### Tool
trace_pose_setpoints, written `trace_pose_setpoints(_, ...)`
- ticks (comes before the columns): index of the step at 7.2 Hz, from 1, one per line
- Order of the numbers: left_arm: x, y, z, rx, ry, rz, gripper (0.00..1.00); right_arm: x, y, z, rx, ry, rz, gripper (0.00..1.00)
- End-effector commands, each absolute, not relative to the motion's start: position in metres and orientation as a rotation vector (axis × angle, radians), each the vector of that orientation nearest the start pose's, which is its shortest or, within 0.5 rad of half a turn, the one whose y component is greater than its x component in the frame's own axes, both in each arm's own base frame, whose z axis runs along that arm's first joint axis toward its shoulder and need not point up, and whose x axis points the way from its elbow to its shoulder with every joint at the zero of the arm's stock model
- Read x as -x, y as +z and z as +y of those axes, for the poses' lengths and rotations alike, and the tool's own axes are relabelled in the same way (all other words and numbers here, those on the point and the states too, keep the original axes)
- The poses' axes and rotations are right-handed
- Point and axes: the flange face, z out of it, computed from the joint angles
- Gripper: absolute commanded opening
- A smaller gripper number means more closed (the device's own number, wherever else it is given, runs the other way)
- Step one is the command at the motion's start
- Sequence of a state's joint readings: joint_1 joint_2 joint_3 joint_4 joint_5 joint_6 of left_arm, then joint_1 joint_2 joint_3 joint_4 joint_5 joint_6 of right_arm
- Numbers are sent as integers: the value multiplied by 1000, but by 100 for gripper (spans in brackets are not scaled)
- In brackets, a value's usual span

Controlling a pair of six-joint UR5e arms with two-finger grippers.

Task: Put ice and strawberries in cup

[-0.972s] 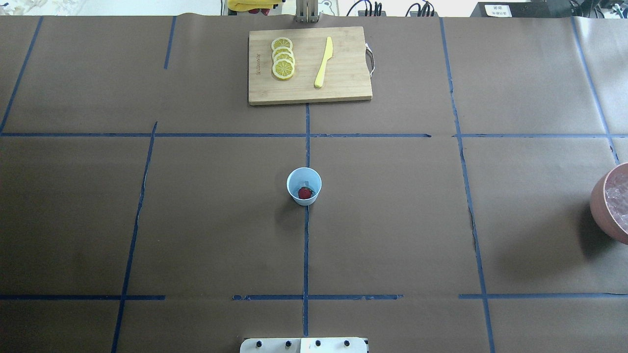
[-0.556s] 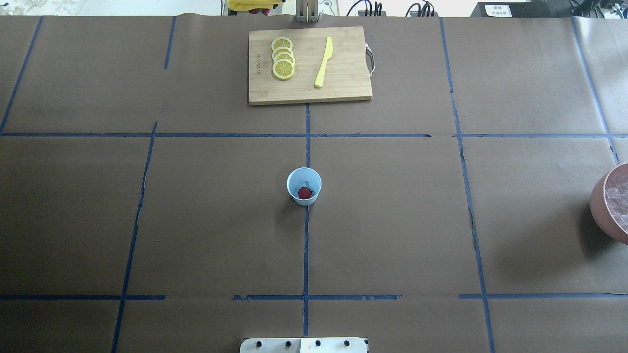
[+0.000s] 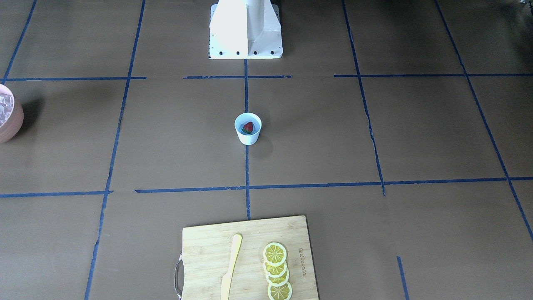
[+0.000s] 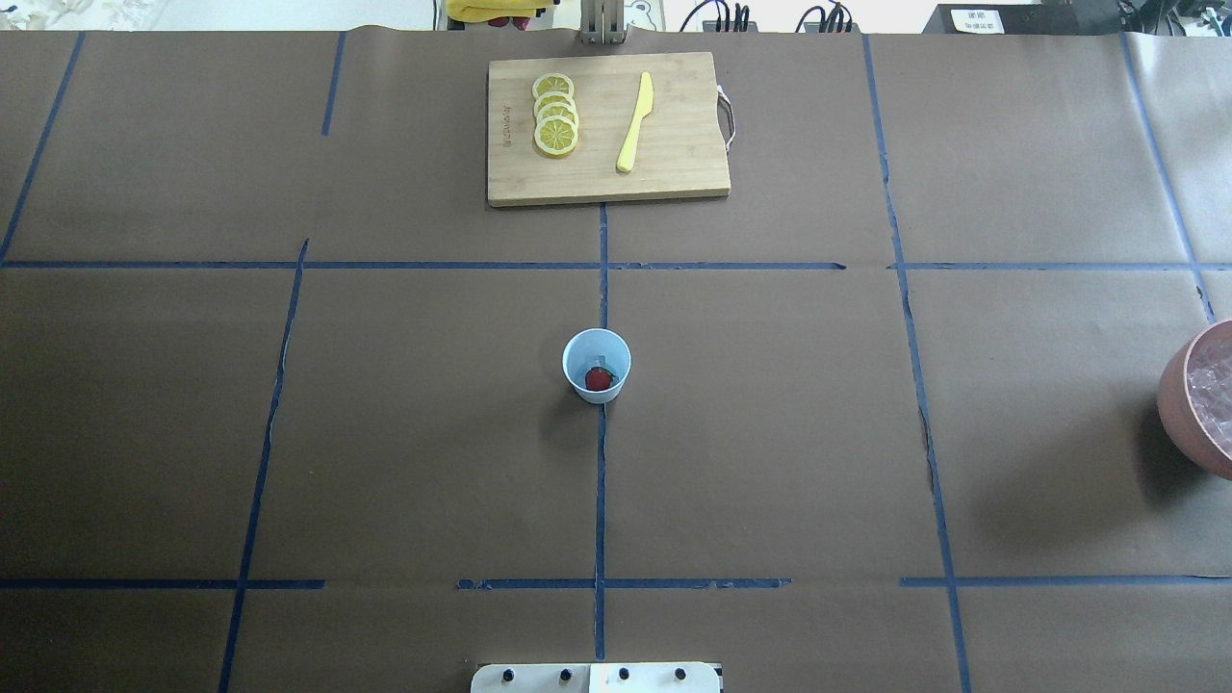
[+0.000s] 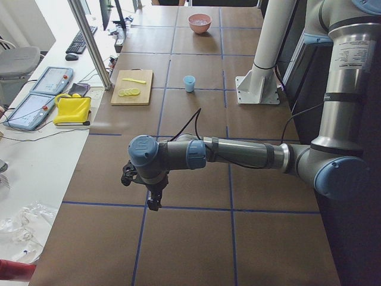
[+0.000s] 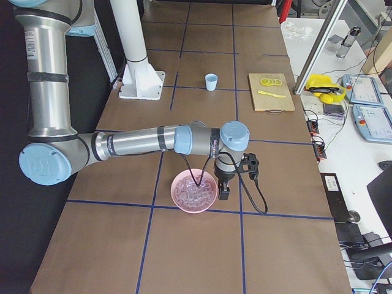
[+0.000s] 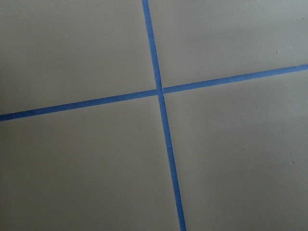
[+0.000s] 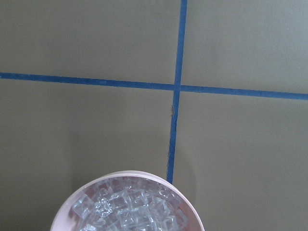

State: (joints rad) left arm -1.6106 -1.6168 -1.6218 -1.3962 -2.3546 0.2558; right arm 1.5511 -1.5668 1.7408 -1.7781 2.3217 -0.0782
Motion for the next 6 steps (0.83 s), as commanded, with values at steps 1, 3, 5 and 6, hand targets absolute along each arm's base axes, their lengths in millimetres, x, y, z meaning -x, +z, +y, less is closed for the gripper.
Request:
trace_pose_setpoints(1, 84, 634, -497, -26, 158, 765, 99, -48, 608, -489, 31, -105, -748, 100)
trace_pose_setpoints(3, 84, 630, -494, -32, 160, 770, 100, -47, 619, -487, 48, -98, -753, 100)
trace_pose_setpoints(5, 83, 629, -493, -33, 162, 772, 100, -47, 621, -486, 54, -93, -756, 100)
trace_pose_setpoints(6, 81, 626, -493, -30, 138, 802, 100, -47, 622, -486, 55, -94, -756, 100)
